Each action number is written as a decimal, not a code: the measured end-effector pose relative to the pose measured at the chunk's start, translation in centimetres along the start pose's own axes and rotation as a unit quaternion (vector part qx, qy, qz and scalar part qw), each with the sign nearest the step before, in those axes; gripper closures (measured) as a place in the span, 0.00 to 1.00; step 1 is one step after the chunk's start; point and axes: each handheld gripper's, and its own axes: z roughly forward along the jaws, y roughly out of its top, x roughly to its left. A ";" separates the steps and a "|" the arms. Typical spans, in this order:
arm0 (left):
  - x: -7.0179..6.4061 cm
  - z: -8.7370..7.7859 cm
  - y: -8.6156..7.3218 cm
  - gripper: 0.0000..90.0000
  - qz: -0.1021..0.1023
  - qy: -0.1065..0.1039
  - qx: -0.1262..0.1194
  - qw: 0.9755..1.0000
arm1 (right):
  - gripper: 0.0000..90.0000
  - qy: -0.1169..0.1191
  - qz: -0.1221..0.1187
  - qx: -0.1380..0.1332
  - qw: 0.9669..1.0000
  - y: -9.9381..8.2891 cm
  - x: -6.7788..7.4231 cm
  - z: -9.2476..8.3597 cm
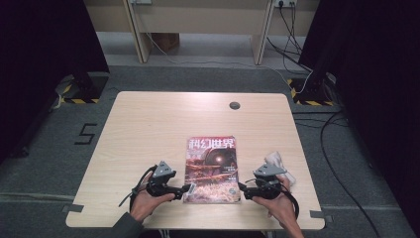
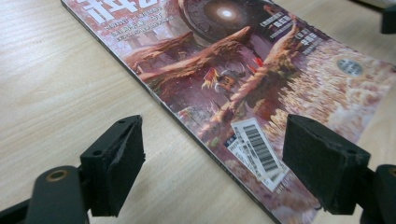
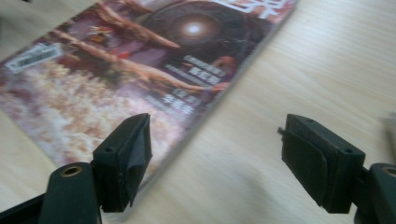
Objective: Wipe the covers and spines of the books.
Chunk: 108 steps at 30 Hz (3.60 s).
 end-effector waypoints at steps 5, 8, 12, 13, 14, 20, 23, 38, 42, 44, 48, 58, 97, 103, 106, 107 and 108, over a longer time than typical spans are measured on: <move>0.4 -0.9 -0.6 0.19 -0.001 -0.007 0.003 1.000 | 0.30 -0.033 0.006 0.003 0.999 -0.3 -1.4 -0.5; 0.7 -1.6 -0.8 0.19 -0.007 -0.003 -0.001 1.000 | 0.31 -0.041 0.014 0.001 0.999 -0.4 -2.2 -0.9; 0.8 -2.2 -1.3 0.18 -0.006 -0.005 0.001 1.000 | 0.33 -0.059 0.021 0.000 0.998 -0.6 -3.4 -1.4; 0.8 -2.4 -1.4 0.18 -0.003 -0.004 0.005 1.000 | 0.33 -0.065 0.027 -0.002 0.998 -0.6 -3.6 -1.6; 0.8 -2.5 -1.6 0.18 -0.003 -0.004 0.007 1.000 | 0.34 -0.070 0.032 -0.002 0.997 -0.7 -3.9 -1.7; 0.4 -3.0 -2.3 0.18 0.008 0.001 0.022 1.000 | 0.39 -0.095 0.043 0.001 0.995 -1.2 -5.3 -2.2; 0.1 -3.2 -2.5 0.18 0.014 0.001 0.025 1.000 | 0.39 -0.102 0.050 0.001 0.994 -1.4 -6.0 -2.4; -0.3 -4.1 -3.1 0.18 0.025 0.003 0.033 0.999 | 0.44 -0.126 0.072 0.013 0.989 -2.4 -7.9 -3.2; -0.3 -4.1 -3.2 0.18 0.024 0.003 0.034 0.999 | 0.51 -0.134 0.074 0.024 0.988 -2.8 -8.4 -3.0; -0.3 -4.1 -3.2 0.18 0.024 0.003 0.035 0.999 | 0.55 -0.134 0.075 0.030 0.988 -2.9 -8.6 -2.8; -0.3 -4.0 -3.2 0.18 0.025 0.004 0.038 0.999 | 0.65 -0.130 0.063 0.044 0.989 -2.9 -8.8 -1.9; -0.2 -3.8 -3.3 0.18 0.026 0.007 0.045 0.999 | 0.76 -0.121 0.033 0.048 0.991 -0.6 -8.1 1.2; -0.2 -4.1 -3.1 0.18 0.031 0.026 0.045 0.998 | 0.36 -0.095 0.030 0.011 0.995 2.6 -5.6 1.8; -0.1 -4.1 -3.2 0.18 0.028 0.026 0.044 0.998 | 0.32 -0.085 0.038 -0.001 0.996 1.9 -5.1 0.6; -0.2 -4.1 -3.2 0.18 0.029 0.024 0.046 0.998 | 0.27 -0.077 0.044 -0.011 0.996 1.5 -4.9 0.1; -0.1 -4.1 -3.2 0.18 0.029 0.024 0.046 0.998 | 0.26 -0.077 0.045 -0.015 0.996 1.3 -4.8 -0.1; -0.1 -4.1 -3.3 0.18 0.029 0.024 0.046 0.998 | 0.24 -0.075 0.053 -0.022 0.996 1.1 -4.7 -0.3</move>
